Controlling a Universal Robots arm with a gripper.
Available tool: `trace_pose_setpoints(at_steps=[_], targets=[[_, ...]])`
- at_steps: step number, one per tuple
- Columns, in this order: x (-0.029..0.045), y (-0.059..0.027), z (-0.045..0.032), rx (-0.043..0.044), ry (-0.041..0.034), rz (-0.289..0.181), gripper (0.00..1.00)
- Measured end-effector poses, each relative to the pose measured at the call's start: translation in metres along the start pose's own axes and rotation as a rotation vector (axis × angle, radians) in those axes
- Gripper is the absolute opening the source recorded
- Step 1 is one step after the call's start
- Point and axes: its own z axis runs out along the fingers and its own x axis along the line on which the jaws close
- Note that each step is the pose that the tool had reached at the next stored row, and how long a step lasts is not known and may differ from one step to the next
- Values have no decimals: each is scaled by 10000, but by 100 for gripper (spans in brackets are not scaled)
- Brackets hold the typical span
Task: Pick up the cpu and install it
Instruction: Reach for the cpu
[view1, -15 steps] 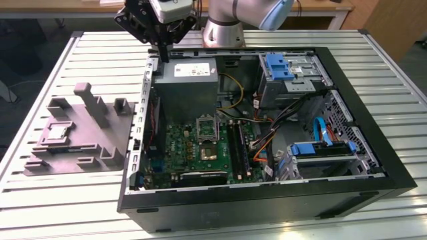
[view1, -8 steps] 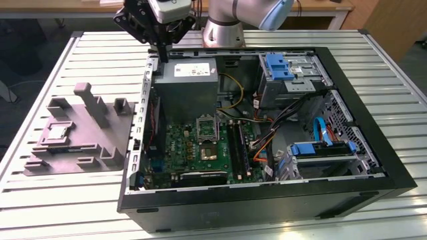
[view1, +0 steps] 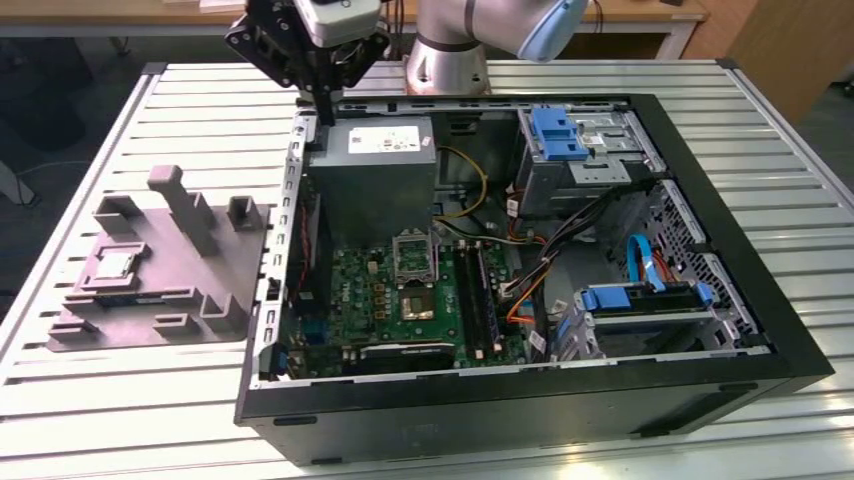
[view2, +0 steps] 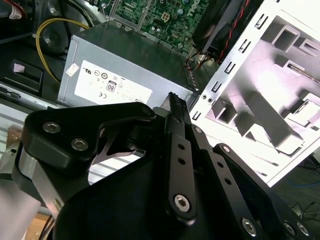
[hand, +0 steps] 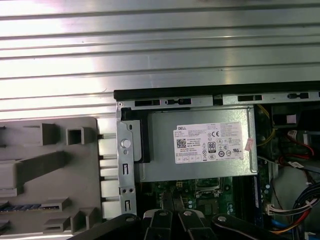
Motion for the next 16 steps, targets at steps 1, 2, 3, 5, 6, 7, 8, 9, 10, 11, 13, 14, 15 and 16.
trace_pose_setpoints(at_steps=[1, 2, 3, 5, 6, 7, 8, 9, 10, 11, 13, 14, 15, 16], targets=[[3, 0, 0, 0, 0, 1, 11], [5, 0, 0, 1, 0, 1, 11], [7, -1, 1, 0, 0, 0, 11], [17, -1, 1, 1, 0, 1, 11], [20, -2, 1, 0, 0, 0, 11], [23, -2, 2, 0, 0, 0, 11], [29, -2, 2, 0, 0, 0, 11], [34, -3, 2, 0, 0, 0, 11], [38, -3, 3, 0, 0, 0, 11], [43, -3, 3, 0, 0, 0, 11], [52, -4, 4, 0, 0, 0, 11], [56, -4, 4, 0, 0, 0, 11], [59, -5, 4, 0, 0, 0, 11], [60, -5, 4, 0, 0, -2, 11]])
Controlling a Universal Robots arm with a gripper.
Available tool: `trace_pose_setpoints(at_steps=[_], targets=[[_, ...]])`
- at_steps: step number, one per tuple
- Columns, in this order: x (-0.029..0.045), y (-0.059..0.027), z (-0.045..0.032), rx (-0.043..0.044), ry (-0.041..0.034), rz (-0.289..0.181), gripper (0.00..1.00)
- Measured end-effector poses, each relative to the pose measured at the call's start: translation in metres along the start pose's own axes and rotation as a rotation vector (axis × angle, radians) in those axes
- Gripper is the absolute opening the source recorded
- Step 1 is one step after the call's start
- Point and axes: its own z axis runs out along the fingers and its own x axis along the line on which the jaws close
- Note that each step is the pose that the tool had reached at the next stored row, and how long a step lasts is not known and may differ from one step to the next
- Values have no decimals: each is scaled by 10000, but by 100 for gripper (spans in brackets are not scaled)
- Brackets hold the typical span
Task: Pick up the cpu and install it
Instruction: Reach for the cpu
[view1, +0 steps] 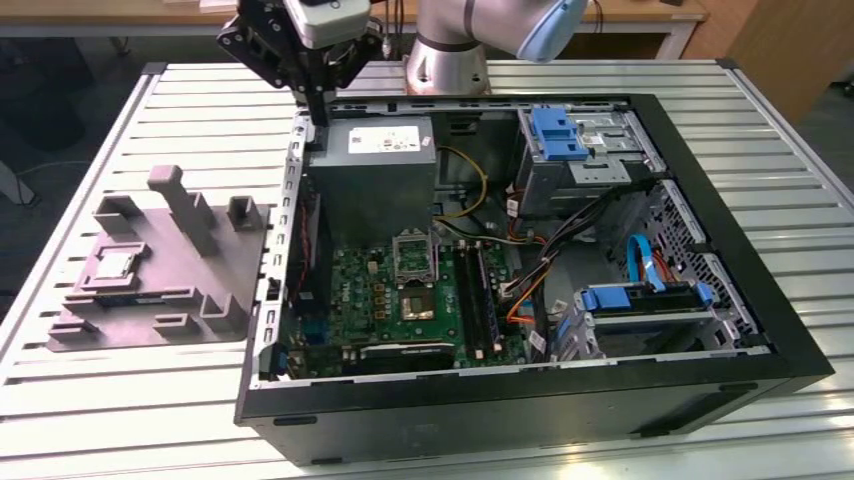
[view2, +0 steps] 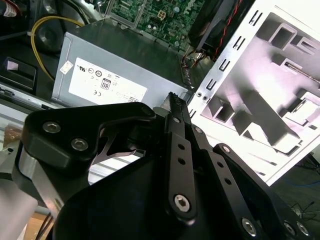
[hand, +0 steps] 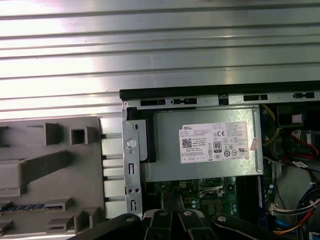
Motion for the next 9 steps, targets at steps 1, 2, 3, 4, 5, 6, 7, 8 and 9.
trace_pose_setpoints(at_steps=[1, 2, 3, 4, 5, 6, 7, 8, 9], targets=[[3, 0, 1, -1, -1, 1, 11], [5, 0, 1, 0, 0, 2, 11], [6, -1, 1, 0, 0, 1, 11], [9, -1, 2, 0, -1, 2, 11], [11, -1, 2, 0, 0, 2, 11], [13, -1, 2, 0, 0, 1, 11], [15, -1, 2, 0, 0, 1, 11], [17, -1, 3, 0, 0, 1, 11], [20, -2, 3, 0, 0, 1, 11]])
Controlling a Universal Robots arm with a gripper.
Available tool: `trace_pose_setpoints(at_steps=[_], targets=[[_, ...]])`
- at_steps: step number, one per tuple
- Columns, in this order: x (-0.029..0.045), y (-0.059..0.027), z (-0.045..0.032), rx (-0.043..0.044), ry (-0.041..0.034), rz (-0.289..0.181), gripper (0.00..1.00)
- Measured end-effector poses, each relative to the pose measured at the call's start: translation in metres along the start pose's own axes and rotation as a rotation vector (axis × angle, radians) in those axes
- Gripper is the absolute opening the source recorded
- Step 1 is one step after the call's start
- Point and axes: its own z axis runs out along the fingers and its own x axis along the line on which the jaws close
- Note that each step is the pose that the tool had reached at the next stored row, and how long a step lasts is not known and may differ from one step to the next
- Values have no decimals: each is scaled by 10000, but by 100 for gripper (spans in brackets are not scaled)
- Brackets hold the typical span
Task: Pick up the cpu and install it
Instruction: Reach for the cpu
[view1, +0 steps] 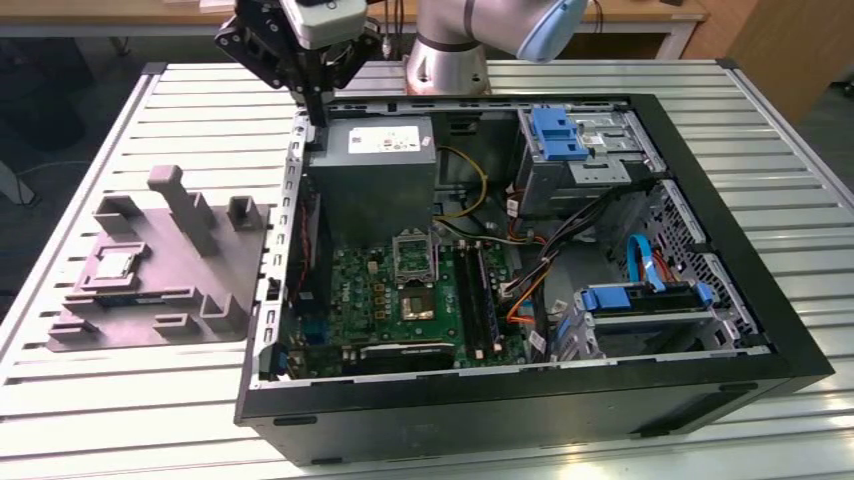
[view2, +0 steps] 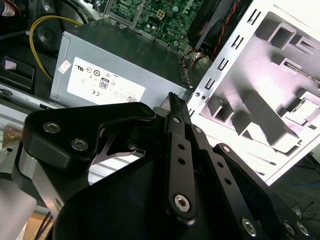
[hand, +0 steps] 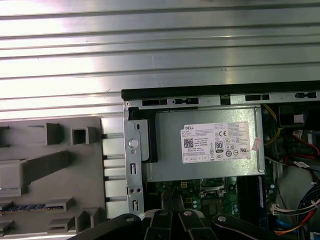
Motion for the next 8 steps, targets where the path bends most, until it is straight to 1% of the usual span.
trace_pose_setpoints(at_steps=[8], targets=[[21, -2, 4, 0, 0, 0, 11]])
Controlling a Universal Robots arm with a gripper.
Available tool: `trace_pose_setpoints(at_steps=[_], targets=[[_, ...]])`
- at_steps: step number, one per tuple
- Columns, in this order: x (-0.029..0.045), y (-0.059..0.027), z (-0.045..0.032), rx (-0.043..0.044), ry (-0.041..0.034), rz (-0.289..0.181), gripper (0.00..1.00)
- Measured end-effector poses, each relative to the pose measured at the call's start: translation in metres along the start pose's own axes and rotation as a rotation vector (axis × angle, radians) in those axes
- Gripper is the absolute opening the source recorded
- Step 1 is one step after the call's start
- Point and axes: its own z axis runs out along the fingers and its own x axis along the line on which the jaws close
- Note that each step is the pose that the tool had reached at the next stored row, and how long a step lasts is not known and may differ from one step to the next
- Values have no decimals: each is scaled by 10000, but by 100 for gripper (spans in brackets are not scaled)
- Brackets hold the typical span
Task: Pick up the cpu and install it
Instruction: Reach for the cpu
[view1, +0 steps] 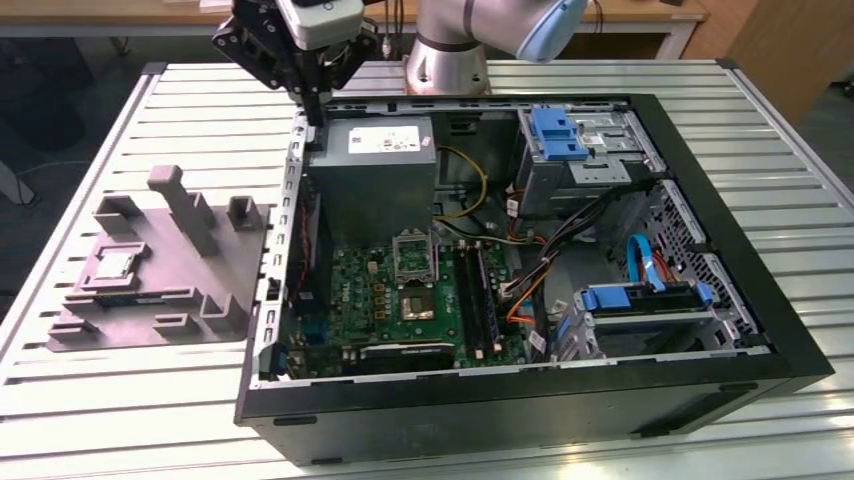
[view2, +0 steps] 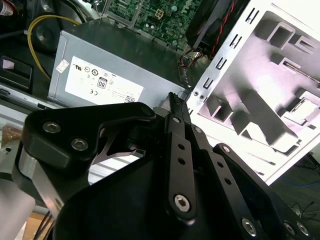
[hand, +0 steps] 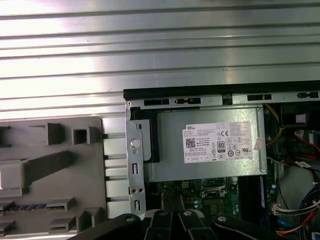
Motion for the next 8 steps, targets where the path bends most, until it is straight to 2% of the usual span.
trace_pose_setpoints(at_steps=[8], targets=[[22, -2, 3, 1, 0, 0, 11]])
